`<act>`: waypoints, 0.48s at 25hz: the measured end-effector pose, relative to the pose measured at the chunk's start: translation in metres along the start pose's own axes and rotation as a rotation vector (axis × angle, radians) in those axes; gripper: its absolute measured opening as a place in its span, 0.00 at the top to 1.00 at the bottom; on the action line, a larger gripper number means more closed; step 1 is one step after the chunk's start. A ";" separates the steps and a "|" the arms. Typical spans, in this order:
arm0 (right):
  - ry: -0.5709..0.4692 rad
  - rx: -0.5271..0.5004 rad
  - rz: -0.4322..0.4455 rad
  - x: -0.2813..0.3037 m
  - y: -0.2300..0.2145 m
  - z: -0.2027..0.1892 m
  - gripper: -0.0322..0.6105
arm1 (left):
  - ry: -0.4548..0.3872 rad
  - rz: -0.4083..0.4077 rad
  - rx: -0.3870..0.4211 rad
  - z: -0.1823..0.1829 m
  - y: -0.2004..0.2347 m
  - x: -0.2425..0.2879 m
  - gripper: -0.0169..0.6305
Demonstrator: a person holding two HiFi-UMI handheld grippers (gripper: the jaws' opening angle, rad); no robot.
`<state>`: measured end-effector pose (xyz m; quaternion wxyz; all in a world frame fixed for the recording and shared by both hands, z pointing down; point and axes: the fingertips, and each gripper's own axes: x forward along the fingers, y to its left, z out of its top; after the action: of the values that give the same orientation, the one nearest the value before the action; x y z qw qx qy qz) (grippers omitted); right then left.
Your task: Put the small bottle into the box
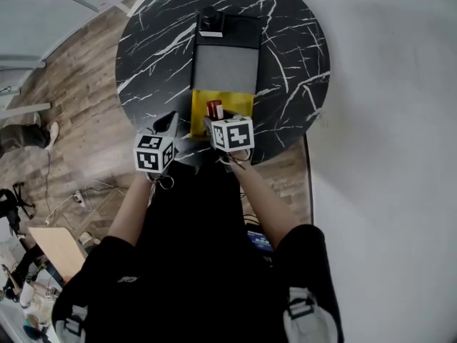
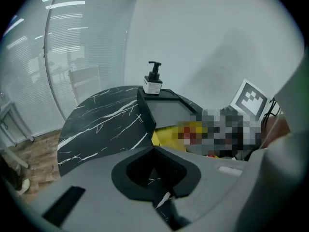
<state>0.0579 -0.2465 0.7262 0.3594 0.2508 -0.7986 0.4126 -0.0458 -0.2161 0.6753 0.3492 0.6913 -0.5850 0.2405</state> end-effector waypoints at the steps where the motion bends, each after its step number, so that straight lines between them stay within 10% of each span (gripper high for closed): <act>1: 0.010 0.004 -0.006 0.002 -0.001 -0.001 0.61 | 0.007 -0.001 -0.006 -0.002 0.000 0.002 0.97; 12: 0.103 0.013 -0.021 0.022 0.000 -0.014 0.61 | 0.030 0.000 -0.046 -0.014 0.008 0.005 0.98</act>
<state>0.0500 -0.2367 0.7489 0.4026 0.2401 -0.7737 0.4263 -0.0516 -0.2086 0.6895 0.3737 0.6796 -0.5850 0.2372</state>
